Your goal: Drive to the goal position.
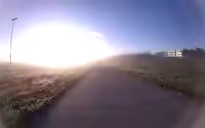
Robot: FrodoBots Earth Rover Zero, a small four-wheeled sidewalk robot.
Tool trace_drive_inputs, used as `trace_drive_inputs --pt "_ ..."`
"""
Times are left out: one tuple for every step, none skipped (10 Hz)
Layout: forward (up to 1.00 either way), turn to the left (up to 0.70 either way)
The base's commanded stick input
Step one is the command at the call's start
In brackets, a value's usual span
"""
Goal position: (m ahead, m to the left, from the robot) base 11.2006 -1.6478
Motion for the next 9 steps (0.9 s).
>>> trace_drive_inputs --pt "0.70 0.00" --pt "0.70 0.00" --pt "0.70 0.00" --pt "0.70 0.00" --pt "0.70 0.00" --pt "0.70 0.00" --pt "0.70 0.00" --pt "0.70 0.00" --pt "0.70 0.00"
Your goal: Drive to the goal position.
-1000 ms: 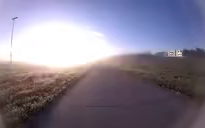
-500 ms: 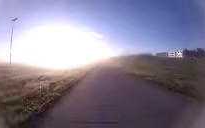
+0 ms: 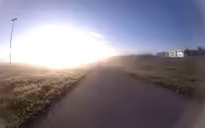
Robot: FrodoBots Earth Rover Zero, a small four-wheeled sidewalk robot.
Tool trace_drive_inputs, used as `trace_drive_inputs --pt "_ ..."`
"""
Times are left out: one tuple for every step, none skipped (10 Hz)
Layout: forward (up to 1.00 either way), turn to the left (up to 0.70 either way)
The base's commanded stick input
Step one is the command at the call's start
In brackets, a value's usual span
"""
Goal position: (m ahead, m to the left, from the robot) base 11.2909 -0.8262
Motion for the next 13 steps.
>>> trace_drive_inputs --pt "0.70 0.00" --pt "0.70 0.00" --pt "0.70 0.00" --pt "0.70 0.00" --pt "0.70 0.00" --pt "0.70 0.00" --pt "0.70 0.00" --pt "0.70 0.00" --pt "0.70 0.00" --pt "0.70 0.00" --pt "0.70 0.00" --pt "0.70 0.00" --pt "0.70 0.00"
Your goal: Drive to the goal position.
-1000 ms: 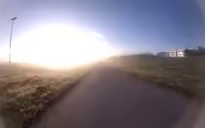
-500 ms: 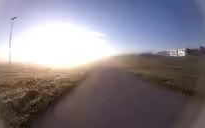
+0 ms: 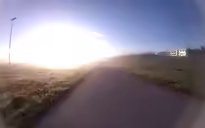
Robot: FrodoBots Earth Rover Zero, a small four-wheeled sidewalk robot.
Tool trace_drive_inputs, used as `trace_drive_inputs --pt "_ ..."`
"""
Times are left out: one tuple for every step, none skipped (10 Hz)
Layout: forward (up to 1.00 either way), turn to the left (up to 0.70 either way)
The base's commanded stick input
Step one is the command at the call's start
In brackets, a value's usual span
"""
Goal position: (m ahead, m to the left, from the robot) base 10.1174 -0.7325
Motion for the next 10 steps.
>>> trace_drive_inputs --pt "0.70 0.00" --pt "0.70 0.00" --pt "0.70 0.00" --pt "0.70 0.00" --pt "0.70 0.00" --pt "0.70 0.00" --pt "0.70 0.00" --pt "0.70 0.00" --pt "0.70 0.00" --pt "0.70 0.00"
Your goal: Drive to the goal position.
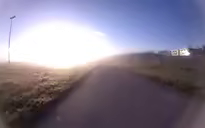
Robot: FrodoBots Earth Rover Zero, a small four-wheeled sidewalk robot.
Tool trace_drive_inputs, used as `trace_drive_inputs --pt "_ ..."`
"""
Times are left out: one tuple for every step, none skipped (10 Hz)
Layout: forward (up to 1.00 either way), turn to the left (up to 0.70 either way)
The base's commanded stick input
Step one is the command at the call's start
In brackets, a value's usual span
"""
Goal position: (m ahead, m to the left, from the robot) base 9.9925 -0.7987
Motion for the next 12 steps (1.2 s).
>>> trace_drive_inputs --pt "0.70 0.00" --pt "0.70 0.00" --pt "0.70 0.00" --pt "0.70 -0.05" --pt "0.70 -0.20" --pt "0.70 -0.35" --pt "0.70 -0.35" --pt "0.70 -0.35" --pt "0.70 -0.35" --pt "0.70 -0.35" --pt "0.85 0.00" --pt "0.85 0.00"
